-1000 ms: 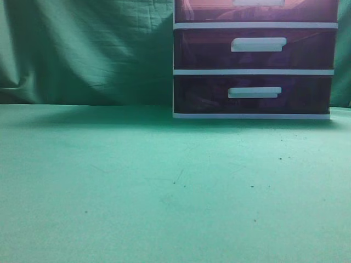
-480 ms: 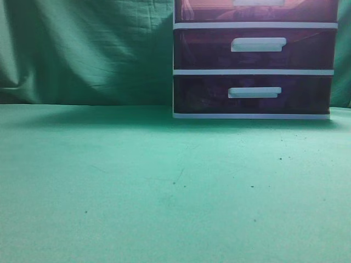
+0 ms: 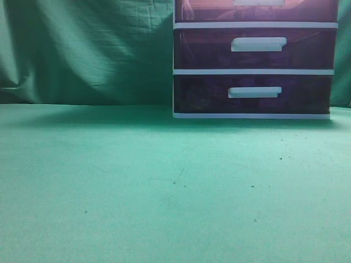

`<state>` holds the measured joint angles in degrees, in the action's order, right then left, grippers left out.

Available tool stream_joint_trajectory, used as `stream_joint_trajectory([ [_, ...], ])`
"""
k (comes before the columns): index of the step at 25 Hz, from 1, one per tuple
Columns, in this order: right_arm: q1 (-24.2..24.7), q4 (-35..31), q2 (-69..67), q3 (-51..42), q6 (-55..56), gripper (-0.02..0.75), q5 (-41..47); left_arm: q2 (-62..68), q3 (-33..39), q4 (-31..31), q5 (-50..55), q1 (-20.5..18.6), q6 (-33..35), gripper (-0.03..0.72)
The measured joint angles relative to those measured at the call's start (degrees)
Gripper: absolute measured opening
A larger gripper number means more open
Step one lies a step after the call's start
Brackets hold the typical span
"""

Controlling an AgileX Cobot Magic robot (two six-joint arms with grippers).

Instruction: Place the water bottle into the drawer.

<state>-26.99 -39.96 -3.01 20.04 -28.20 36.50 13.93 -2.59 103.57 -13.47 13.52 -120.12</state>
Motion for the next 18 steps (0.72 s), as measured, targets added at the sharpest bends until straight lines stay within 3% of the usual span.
stream_joint_trajectory([
  [9,0.0,-0.6,0.0,-0.1,0.0,0.0,-10.8,0.0,0.0,0.0,0.0,0.0,0.0,0.0],
  [16,0.0,-0.6,0.0,-0.1,-0.3,0.0,-8.8,0.0,0.0,0.0,0.0,0.0,0.0,0.0],
  [18,0.0,2.1,0.0,-0.2,-2.4,0.0,-8.6,0.0,0.0,0.0,0.0,0.0,0.0,0.0],
])
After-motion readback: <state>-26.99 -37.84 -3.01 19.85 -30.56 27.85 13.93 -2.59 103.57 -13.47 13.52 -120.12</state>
